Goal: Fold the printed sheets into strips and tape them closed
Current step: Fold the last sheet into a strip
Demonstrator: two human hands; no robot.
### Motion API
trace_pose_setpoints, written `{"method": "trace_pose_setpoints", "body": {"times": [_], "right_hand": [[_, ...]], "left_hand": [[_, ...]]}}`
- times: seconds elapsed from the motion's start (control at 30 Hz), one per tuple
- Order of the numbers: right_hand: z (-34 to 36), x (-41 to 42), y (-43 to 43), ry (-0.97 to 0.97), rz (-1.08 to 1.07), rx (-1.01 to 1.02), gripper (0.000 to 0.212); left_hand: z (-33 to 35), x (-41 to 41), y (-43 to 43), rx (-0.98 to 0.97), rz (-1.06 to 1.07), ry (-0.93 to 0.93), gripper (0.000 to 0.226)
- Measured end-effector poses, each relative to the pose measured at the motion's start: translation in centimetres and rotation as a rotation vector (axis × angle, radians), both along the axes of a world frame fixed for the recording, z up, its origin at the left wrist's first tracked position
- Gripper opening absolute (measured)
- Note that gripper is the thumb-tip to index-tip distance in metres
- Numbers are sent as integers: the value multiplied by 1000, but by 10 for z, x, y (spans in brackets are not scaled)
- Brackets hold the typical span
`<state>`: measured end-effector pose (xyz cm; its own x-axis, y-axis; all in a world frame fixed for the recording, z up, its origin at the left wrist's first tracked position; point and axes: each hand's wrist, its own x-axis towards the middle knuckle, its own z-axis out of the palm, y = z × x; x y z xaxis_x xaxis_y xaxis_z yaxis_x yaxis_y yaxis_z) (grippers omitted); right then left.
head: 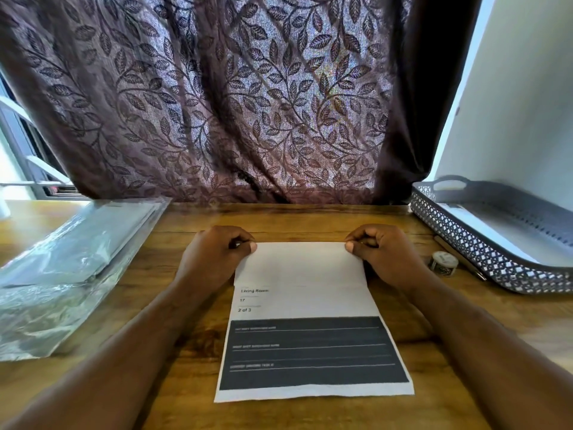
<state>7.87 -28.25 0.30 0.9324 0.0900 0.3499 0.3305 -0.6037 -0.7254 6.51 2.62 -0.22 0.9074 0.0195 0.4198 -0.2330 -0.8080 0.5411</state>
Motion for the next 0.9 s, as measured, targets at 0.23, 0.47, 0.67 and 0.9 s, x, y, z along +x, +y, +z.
{"method": "trace_pose_setpoints", "body": {"times": [0.23, 0.47, 0.67, 0.9], "right_hand": [[-6, 5, -6, 61, 10, 146, 10], [-5, 4, -9, 253, 171, 418, 28], [-10, 10, -13, 240, 117, 551, 24], [-11, 13, -15, 270, 123, 651, 24]], "left_hand": [[-3, 5, 2, -251, -11, 52, 12], [-1, 0, -2, -548, -42, 49, 8], [0, -6, -9, -850, -286, 243, 21], [-4, -4, -14, -808, -290, 300, 14]]}}
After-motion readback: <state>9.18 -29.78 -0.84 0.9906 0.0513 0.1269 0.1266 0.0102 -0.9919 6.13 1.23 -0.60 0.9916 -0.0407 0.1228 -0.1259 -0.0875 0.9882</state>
